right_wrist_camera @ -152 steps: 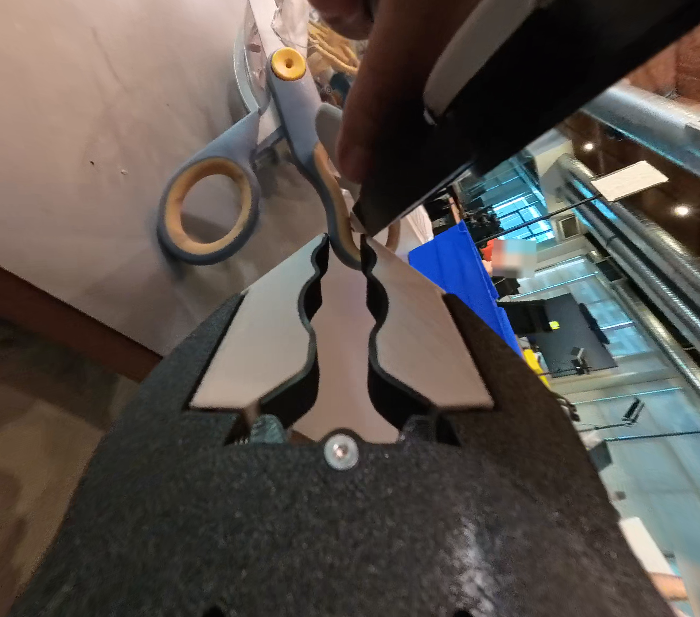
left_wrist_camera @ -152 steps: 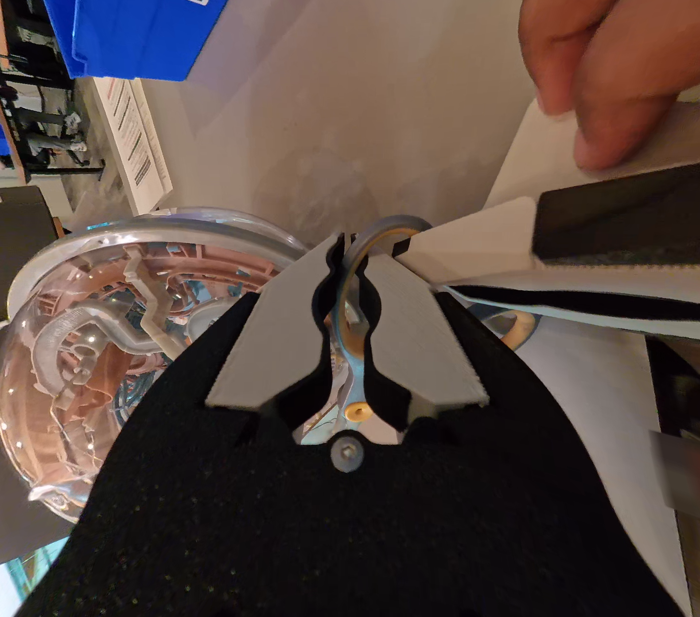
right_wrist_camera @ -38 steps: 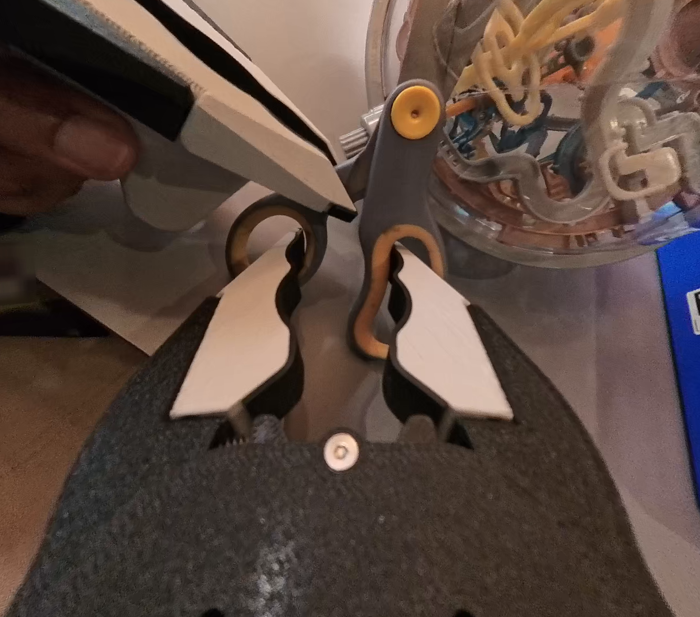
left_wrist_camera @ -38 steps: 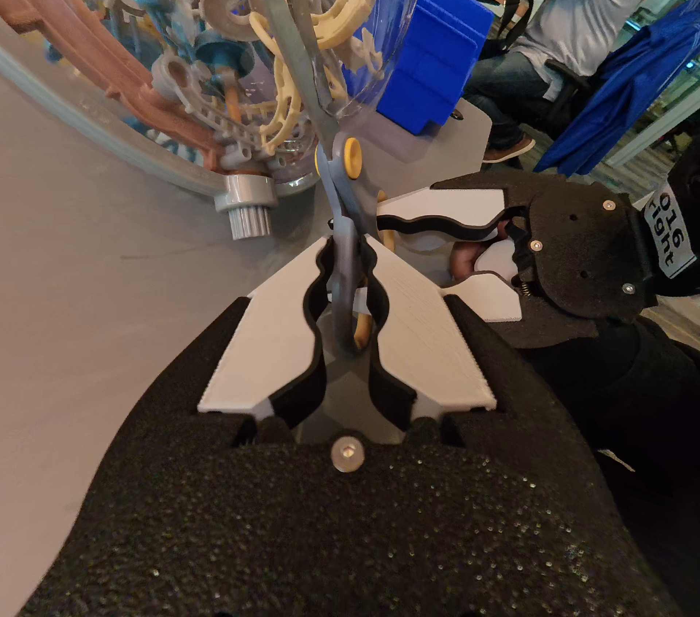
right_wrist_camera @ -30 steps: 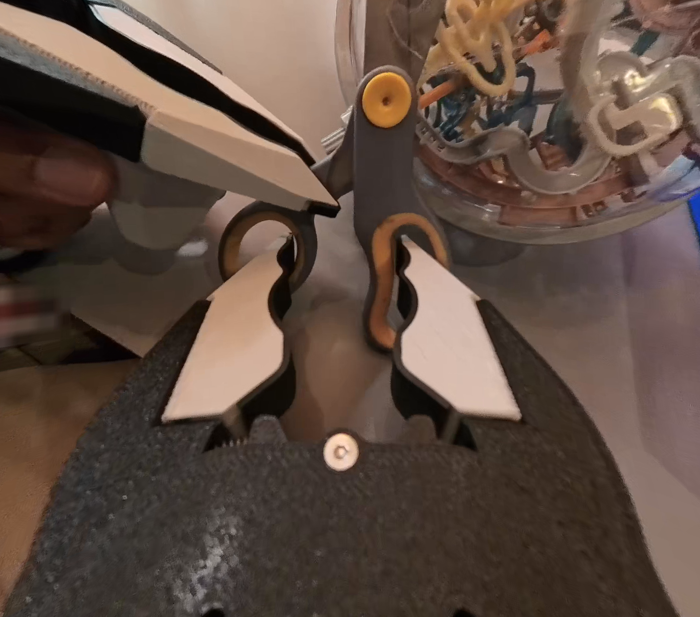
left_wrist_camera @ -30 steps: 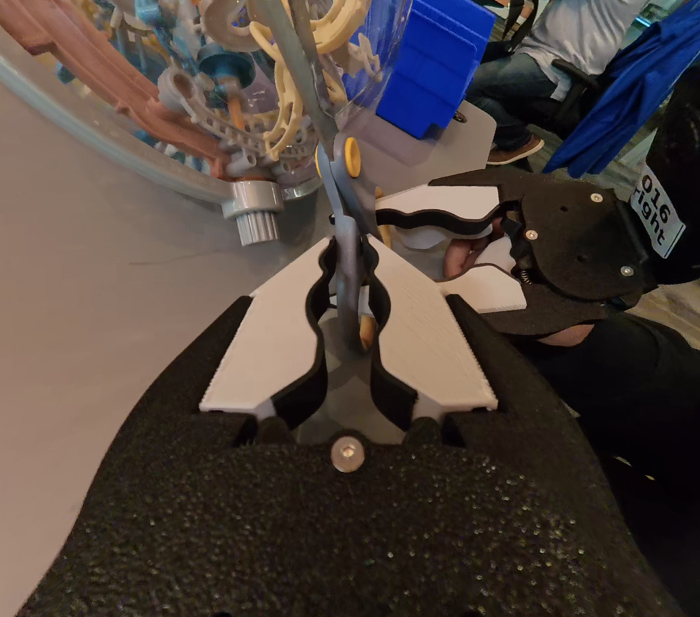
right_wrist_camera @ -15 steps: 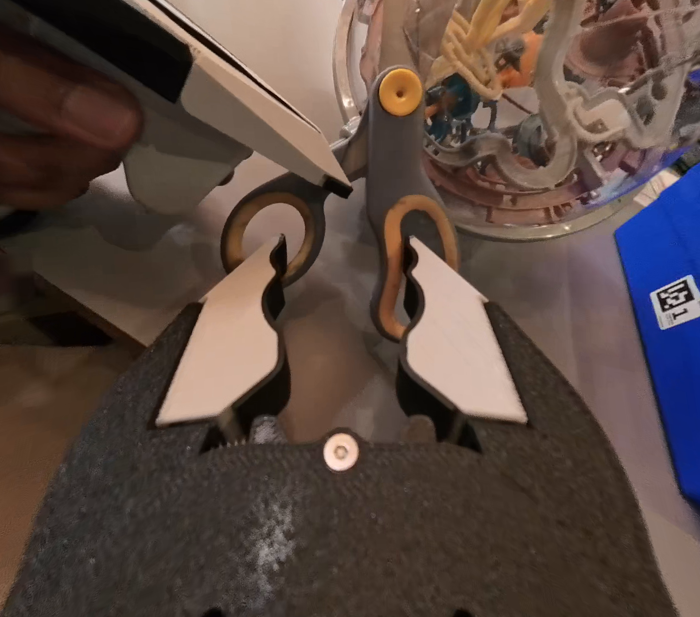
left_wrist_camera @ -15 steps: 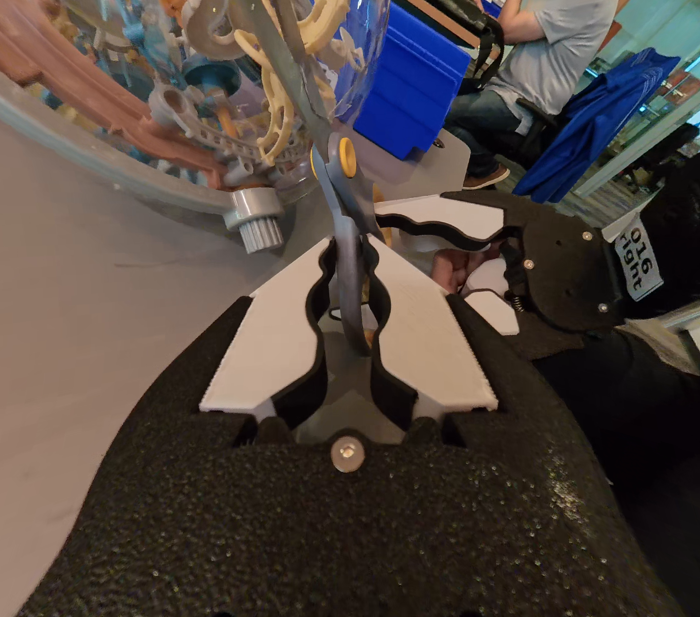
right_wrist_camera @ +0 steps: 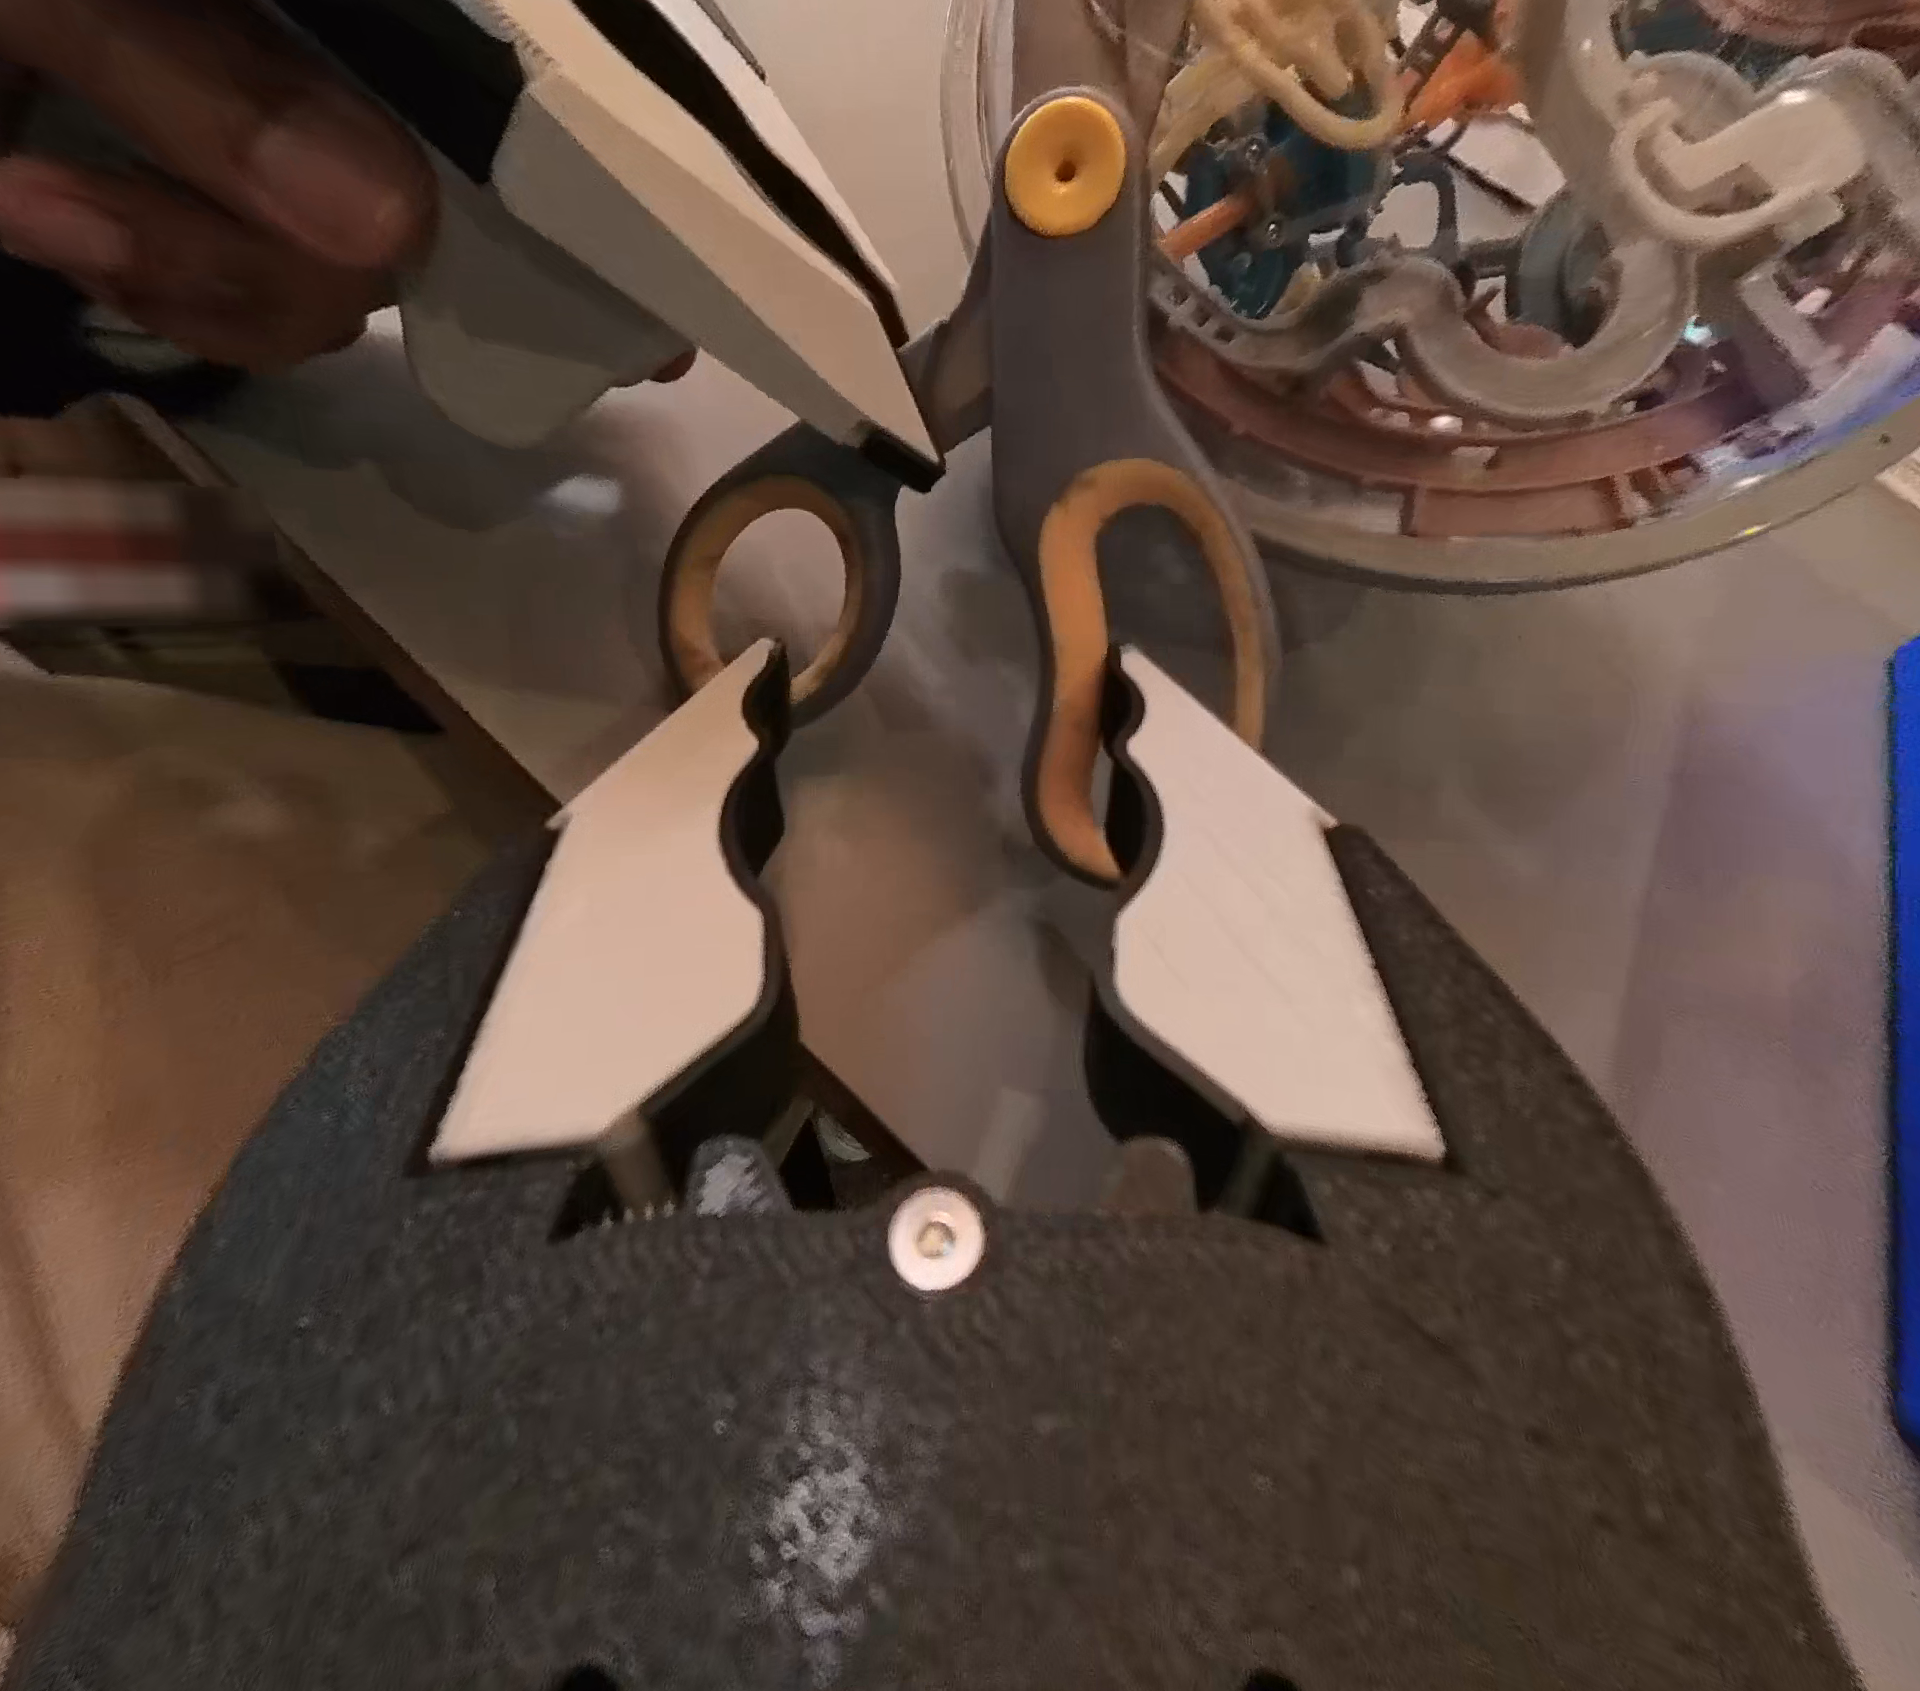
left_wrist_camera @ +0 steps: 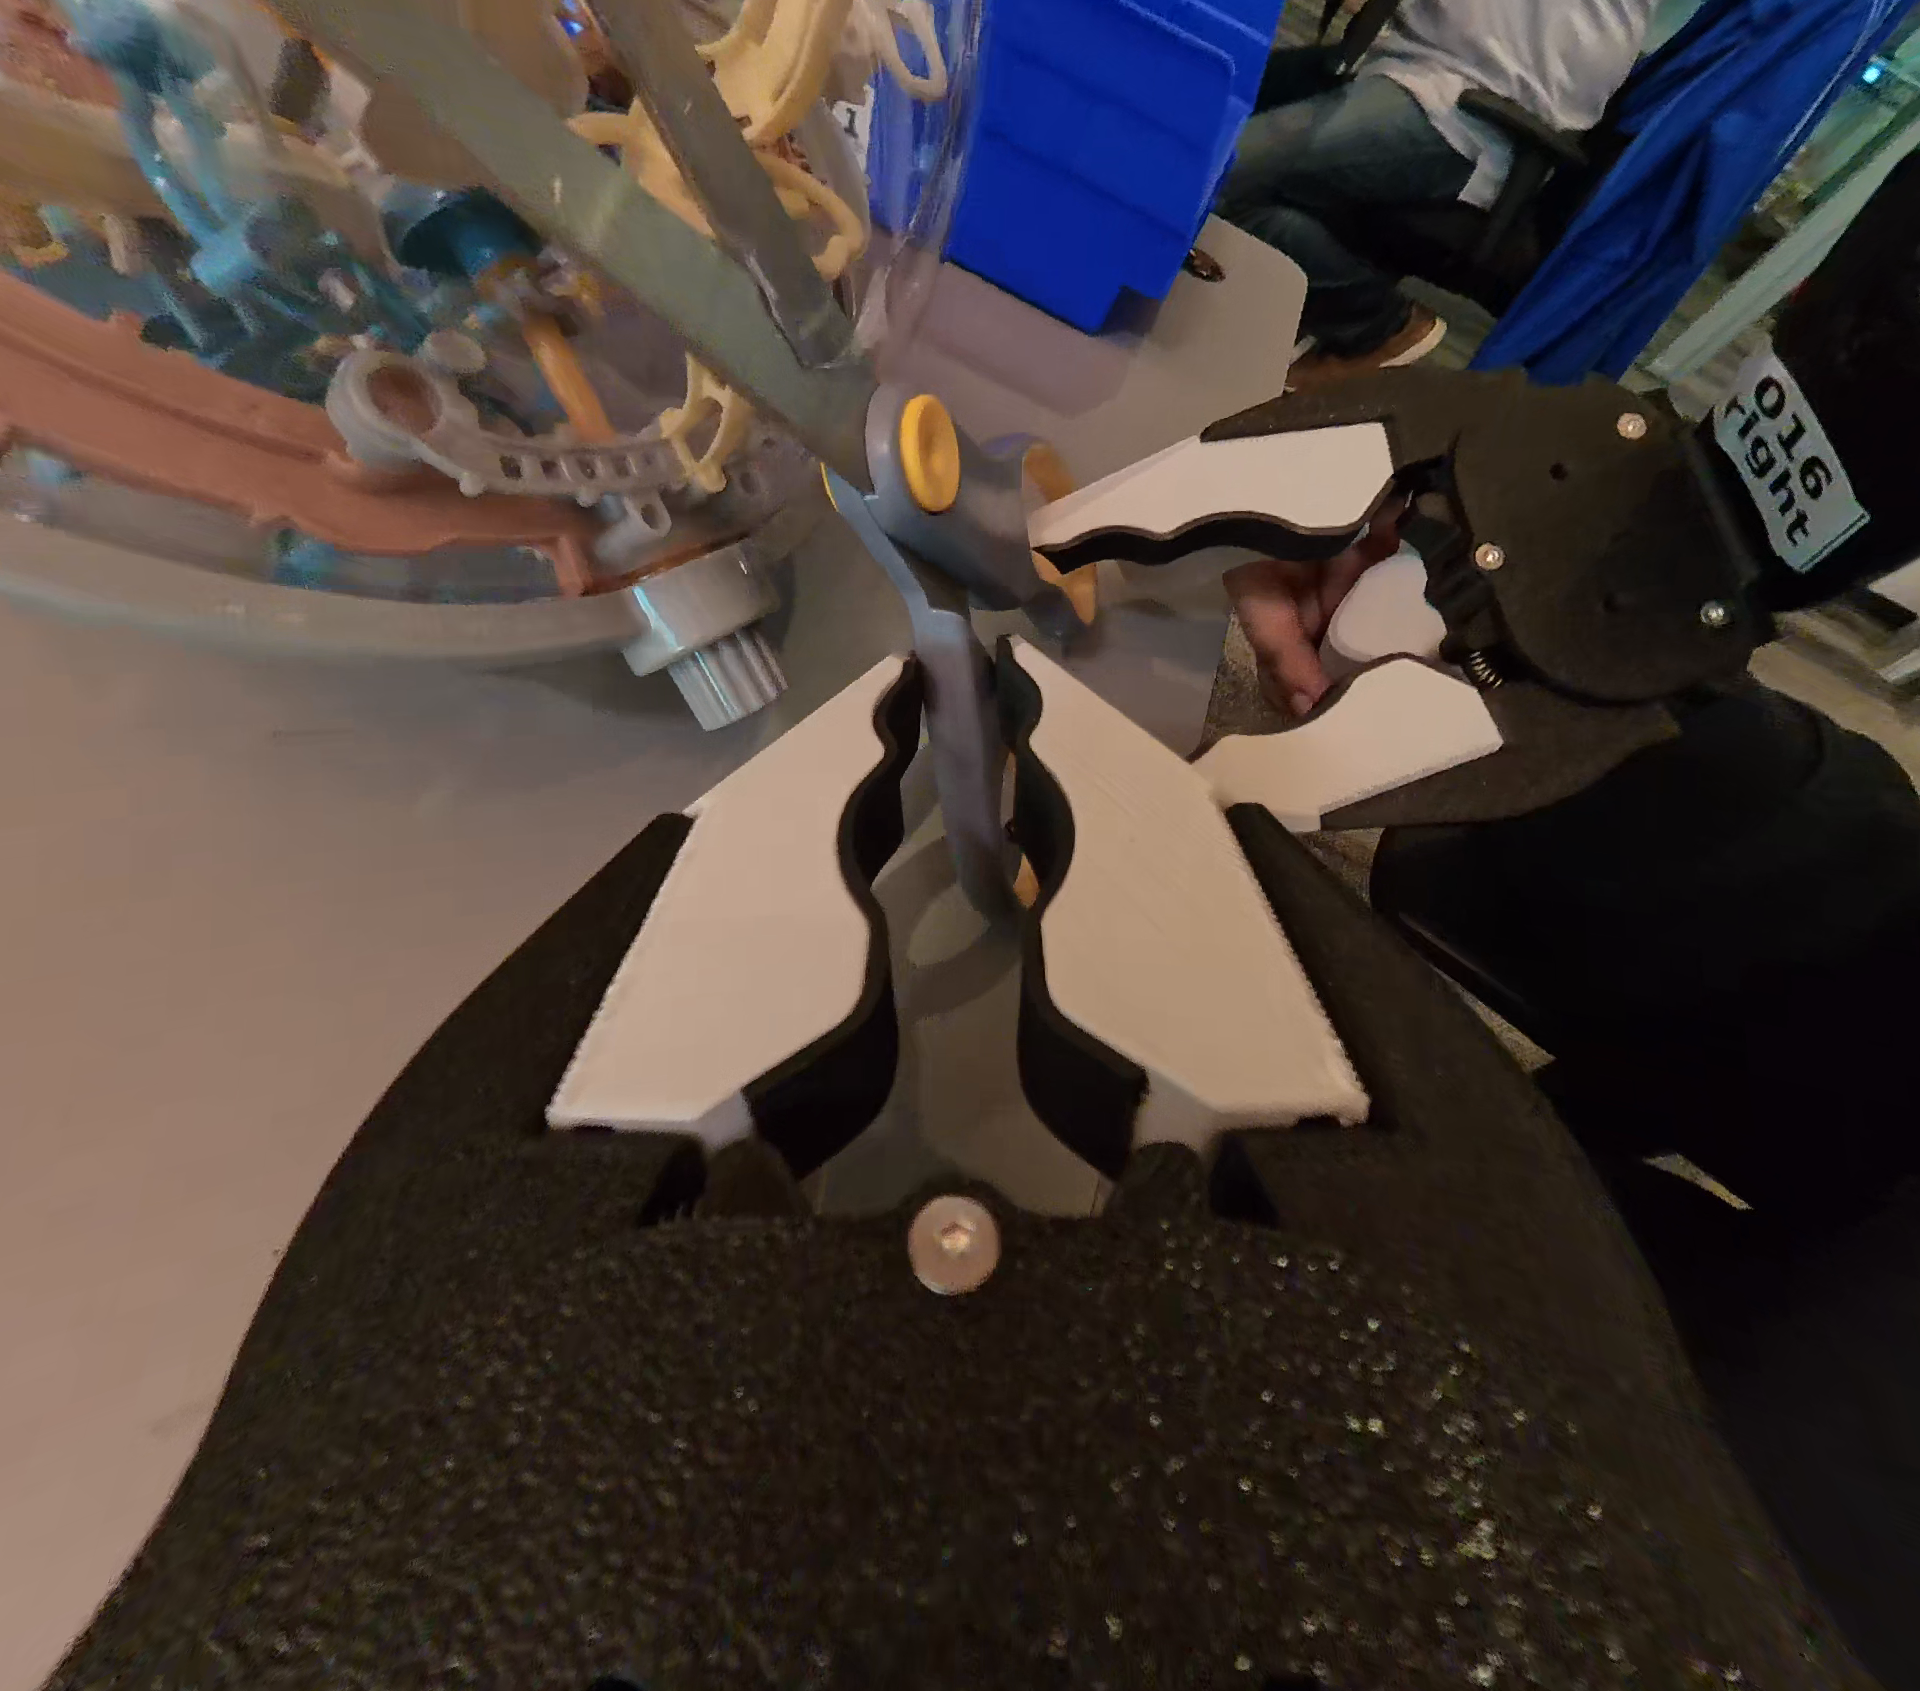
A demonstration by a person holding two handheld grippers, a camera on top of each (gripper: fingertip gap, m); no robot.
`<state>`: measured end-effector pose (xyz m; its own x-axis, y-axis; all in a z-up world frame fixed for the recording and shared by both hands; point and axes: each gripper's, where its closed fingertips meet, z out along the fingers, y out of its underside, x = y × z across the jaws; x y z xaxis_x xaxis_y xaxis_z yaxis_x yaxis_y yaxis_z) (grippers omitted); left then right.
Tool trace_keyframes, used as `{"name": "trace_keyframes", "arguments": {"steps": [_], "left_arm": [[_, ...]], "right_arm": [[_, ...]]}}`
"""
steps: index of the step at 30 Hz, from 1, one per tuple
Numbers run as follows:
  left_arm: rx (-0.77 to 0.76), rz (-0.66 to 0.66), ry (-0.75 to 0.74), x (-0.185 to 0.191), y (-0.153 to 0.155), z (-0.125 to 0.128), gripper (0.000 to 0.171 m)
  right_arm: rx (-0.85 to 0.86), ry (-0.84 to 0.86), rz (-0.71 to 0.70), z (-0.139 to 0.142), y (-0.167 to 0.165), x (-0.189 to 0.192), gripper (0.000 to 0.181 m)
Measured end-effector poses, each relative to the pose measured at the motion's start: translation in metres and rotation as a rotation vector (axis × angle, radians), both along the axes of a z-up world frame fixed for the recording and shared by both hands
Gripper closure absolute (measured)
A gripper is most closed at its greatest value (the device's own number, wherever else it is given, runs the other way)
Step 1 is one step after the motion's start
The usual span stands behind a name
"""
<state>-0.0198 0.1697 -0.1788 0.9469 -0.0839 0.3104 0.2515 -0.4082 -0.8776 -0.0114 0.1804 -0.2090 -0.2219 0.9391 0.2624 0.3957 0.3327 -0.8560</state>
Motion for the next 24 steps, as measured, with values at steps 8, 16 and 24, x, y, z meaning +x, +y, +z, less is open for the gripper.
{"name": "trace_keyframes", "arguments": {"steps": [8,16,24], "left_arm": [[0.000,-0.010,0.021,0.002,-0.003,0.000,0.161],[0.005,0.026,0.027,-0.005,-0.004,0.001,0.162],[0.013,0.029,0.032,-0.002,-0.002,0.002,0.162]], "right_arm": [[-0.008,-0.053,0.085,-0.002,0.000,0.017,0.128],[-0.009,0.057,-0.028,0.020,0.014,0.005,0.149],[0.178,0.029,-0.200,0.002,0.021,-0.018,0.172]]}}
